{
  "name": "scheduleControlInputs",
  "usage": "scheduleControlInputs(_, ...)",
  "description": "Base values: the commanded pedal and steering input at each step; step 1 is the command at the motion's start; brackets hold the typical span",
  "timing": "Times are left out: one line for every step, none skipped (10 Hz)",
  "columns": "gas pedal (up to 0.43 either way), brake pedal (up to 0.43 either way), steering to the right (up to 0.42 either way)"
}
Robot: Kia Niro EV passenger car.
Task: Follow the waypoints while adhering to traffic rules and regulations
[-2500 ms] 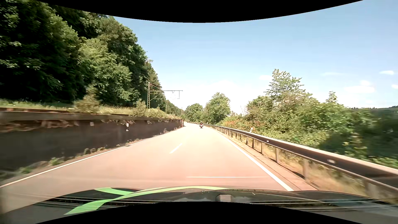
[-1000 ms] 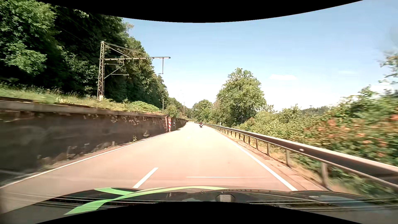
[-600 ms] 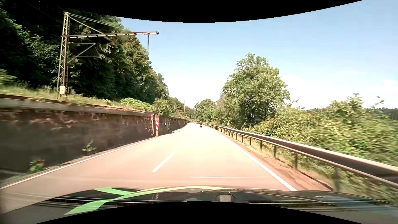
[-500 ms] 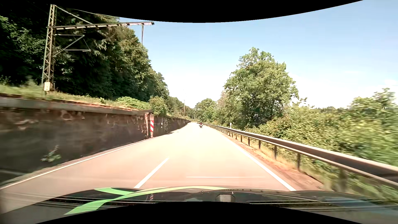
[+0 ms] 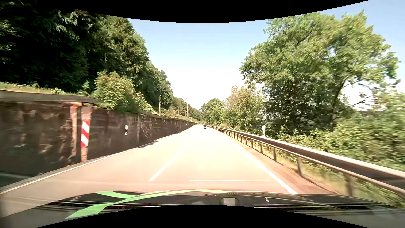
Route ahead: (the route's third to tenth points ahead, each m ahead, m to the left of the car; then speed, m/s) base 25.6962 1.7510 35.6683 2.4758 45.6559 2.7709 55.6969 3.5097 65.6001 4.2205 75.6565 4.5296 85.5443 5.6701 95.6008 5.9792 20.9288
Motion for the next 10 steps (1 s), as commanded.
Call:
scheduleControlInputs(0.248, 0.0, -0.011)
scheduleControlInputs(0.248, 0.0, -0.012)
scheduleControlInputs(0.24, 0.0, -0.012)
scheduleControlInputs(0.24, 0.0, -0.012)
scheduleControlInputs(0.24, 0.0, -0.011)
scheduleControlInputs(0.24, 0.0, -0.011)
scheduleControlInputs(0.228, 0.0, -0.011)
scheduleControlInputs(0.22, 0.0, -0.011)
scheduleControlInputs(0.189, 0.0, -0.011)
scheduleControlInputs(0.189, 0.0, -0.01)
